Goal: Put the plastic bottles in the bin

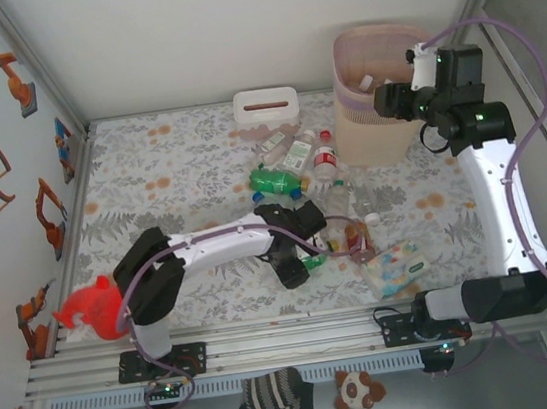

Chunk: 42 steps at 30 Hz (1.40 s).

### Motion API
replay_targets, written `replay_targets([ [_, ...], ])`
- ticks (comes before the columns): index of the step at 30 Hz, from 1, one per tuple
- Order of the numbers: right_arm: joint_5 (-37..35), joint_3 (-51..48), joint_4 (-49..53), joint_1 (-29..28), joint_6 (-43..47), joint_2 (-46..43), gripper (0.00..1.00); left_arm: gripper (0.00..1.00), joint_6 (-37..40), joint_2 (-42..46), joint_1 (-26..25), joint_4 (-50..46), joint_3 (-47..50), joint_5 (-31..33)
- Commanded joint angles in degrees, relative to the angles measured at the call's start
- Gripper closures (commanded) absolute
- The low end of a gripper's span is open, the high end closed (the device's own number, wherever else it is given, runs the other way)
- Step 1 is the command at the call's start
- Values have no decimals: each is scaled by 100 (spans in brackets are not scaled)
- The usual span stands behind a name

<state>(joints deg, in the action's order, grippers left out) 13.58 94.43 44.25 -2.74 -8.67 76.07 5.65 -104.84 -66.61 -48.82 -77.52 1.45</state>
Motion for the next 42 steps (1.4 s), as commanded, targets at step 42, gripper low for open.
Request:
replay_targets([
  [42, 3876, -1427, -2834, -721, -1841, -1191, 35, 43, -1171, 1639, 904, 5273, -167, -1925],
])
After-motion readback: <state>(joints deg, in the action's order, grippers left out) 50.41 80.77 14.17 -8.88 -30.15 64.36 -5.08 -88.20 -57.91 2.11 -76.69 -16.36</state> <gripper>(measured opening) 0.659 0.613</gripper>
